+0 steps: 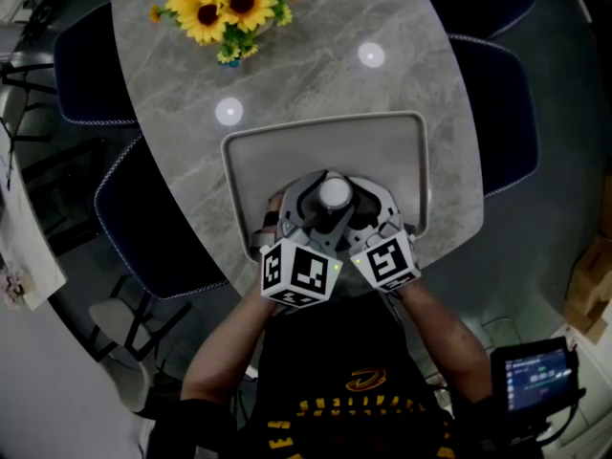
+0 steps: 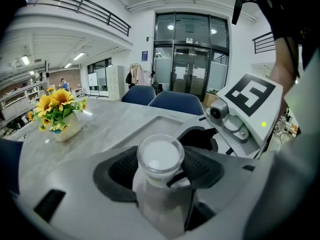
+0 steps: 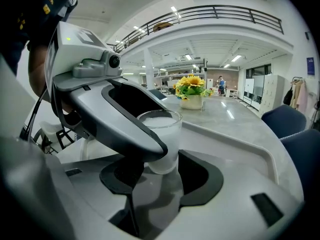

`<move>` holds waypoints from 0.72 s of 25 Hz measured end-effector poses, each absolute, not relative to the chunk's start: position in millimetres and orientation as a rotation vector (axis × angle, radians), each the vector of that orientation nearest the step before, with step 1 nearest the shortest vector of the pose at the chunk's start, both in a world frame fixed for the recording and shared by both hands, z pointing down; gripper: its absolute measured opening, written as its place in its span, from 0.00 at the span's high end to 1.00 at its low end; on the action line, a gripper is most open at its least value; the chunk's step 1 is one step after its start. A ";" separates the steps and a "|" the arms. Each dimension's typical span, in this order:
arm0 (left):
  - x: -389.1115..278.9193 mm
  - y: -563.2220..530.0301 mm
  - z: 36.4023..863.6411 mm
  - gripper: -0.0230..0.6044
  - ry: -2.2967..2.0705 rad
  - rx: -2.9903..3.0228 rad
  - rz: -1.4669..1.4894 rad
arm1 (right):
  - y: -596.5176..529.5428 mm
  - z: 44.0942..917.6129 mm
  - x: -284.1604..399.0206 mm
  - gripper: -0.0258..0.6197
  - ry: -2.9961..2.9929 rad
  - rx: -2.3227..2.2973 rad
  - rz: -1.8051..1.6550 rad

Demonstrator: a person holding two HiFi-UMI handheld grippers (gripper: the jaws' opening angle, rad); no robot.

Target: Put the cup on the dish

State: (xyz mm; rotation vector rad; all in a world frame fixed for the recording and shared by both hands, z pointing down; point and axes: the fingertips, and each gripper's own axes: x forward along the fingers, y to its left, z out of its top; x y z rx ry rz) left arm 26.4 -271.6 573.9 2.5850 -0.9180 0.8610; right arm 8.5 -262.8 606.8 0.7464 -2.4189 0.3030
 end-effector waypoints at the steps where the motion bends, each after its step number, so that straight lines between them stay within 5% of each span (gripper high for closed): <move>1: 26.0 -271.8 574.3 0.53 -0.919 2.584 0.861 | -263.0 607.2 8.0 0.63 -2.416 0.743 0.301; 18: 24.7 -273.3 576.8 0.53 -0.940 2.588 0.839 | -264.0 610.4 6.6 0.63 -2.415 0.739 0.325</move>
